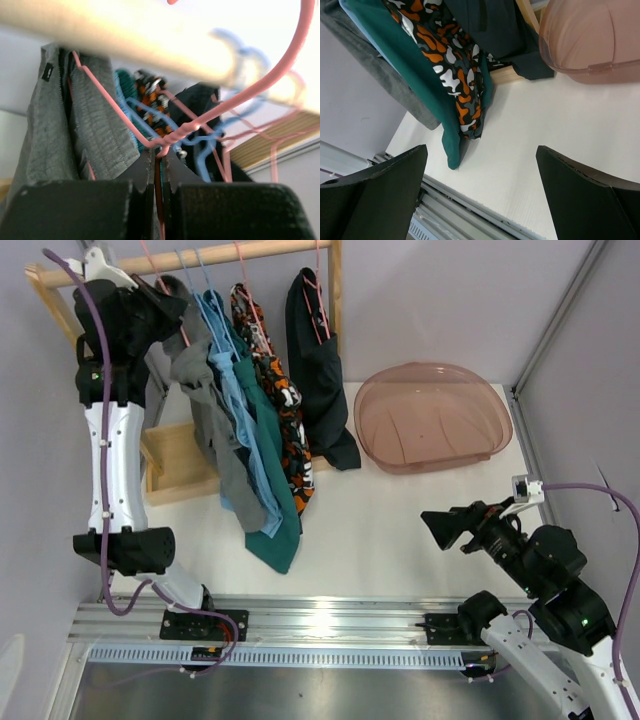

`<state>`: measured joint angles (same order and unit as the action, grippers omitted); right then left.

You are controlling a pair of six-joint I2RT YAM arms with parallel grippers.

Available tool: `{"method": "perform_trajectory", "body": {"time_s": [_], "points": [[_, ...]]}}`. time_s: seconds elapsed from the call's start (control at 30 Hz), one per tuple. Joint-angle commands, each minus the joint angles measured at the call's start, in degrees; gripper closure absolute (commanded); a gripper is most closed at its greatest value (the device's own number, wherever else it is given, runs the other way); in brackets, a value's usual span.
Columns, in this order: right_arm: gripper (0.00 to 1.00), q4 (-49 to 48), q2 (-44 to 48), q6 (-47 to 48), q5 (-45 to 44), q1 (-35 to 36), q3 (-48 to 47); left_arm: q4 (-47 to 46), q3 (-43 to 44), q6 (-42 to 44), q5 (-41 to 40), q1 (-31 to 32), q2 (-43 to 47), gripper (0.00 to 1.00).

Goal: Remove the shorts from the hanger

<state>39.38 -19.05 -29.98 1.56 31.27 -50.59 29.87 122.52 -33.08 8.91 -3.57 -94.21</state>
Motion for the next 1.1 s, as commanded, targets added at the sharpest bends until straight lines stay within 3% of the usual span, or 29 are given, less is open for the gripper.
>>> {"method": "perform_trajectory", "body": {"time_s": [0.0, 0.13, 0.27, 0.33, 0.37, 0.47, 0.5, 0.6, 0.8, 1.07], "points": [[0.01, -5.1, -2.4, 1.1, 1.7, -0.1, -2.3, 0.3, 10.7, 2.7, -1.3, -0.2, 2.9, 1.0], [0.0, -11.8, -8.9, 1.8, 9.1, -0.2, -6.1, 1.9, 10.0, 3.5, -2.6, -0.2, 7.2, 1.0], [0.01, -17.5, -22.0, 2.4, 15.7, 2.5, -13.1, 1.7, 1.2, 4.2, -3.4, 0.2, 13.4, 1.0], [0.01, -20.1, -30.1, 4.4, 12.6, 6.9, -16.5, -0.3, -4.4, 5.0, -4.7, 0.7, 17.4, 1.0], [0.01, -20.1, -33.1, 8.1, 6.6, 13.7, -21.4, -0.5, -5.3, 5.0, -4.9, 0.7, 18.4, 1.0], [0.01, -17.1, -46.7, 14.5, -7.0, 24.5, -32.2, 1.0, -6.9, 5.0, -4.5, 0.7, 20.4, 1.0], [0.01, -16.2, -50.2, 17.1, -9.3, 29.7, -40.0, 1.8, -6.9, 5.1, -4.4, 0.7, 20.6, 1.0], [0.01, -15.1, -60.2, 19.8, -14.6, 36.6, -50.9, 2.8, -8.7, 5.8, -4.0, 0.8, 23.1, 1.0], [0.01, -21.8, -68.9, 21.4, -18.0, 45.1, -56.2, 5.5, -10.5, 8.6, -7.1, 0.8, 25.5, 1.0], [0.01, -22.6, -80.1, 21.0, -21.5, 49.5, -65.8, 5.5, -13.2, 7.3, -6.9, 0.8, 28.1, 1.0]]}}
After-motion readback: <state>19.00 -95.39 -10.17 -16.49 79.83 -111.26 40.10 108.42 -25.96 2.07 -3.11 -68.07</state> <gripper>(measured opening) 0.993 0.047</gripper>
